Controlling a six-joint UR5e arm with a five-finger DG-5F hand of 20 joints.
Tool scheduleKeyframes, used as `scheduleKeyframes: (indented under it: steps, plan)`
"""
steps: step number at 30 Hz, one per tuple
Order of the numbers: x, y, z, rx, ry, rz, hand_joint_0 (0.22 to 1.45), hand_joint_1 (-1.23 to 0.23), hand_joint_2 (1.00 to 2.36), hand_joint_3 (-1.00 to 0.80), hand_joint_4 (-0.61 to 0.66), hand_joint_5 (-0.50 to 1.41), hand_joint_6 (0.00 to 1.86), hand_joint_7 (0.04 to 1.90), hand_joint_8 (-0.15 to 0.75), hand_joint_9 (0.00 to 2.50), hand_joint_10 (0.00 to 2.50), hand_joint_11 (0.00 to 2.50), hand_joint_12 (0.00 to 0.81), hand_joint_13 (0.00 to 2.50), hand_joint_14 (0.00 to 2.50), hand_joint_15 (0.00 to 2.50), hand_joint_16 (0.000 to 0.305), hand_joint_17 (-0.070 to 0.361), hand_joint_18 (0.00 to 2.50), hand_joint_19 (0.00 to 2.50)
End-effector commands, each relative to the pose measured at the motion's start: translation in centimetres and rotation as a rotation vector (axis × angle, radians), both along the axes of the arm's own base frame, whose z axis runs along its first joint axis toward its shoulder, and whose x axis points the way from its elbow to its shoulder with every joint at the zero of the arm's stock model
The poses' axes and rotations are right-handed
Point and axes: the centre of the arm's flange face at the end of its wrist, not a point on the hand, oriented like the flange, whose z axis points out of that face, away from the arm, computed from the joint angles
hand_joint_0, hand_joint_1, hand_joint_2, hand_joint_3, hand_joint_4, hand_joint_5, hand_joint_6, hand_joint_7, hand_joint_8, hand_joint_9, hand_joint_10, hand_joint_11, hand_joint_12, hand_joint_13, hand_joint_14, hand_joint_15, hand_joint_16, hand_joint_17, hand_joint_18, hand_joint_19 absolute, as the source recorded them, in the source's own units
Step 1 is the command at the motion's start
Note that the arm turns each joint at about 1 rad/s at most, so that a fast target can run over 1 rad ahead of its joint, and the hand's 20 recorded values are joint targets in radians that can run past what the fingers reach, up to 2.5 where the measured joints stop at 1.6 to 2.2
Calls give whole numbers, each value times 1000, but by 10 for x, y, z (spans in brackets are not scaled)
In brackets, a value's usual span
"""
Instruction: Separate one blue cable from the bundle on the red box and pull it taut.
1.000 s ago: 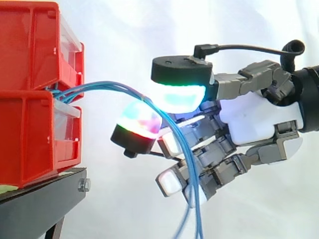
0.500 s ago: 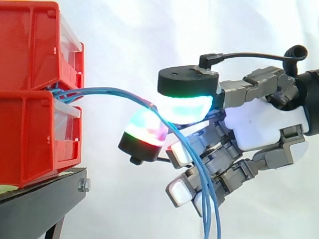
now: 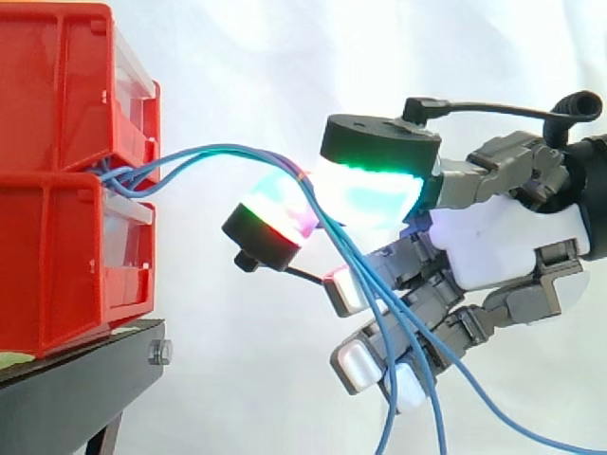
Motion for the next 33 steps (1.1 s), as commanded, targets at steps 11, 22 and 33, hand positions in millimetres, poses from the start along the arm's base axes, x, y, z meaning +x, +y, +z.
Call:
scheduleKeyframes:
  steps: [11, 22, 33]
  plan:
    - [-1, 1, -1, -3, 5, -2, 560, -666, 1008, -416, -154, -36, 886, 854, 119, 1198, 16, 458, 319, 887, 25, 628, 36, 82, 863, 593]
    - [-1, 1, -2, -1, 11, 3, 545, -598, 1006, -123, 7, -54, 877, 982, 231, 1157, 14, 474, 417, 914, 23, 618, 54, 123, 925, 507]
    - [-8, 1, -6, 0, 67, 16, 592, -737, 1002, -468, 28, -50, 913, 995, 143, 1171, 18, 526, 325, 862, 26, 643, 37, 84, 811, 588]
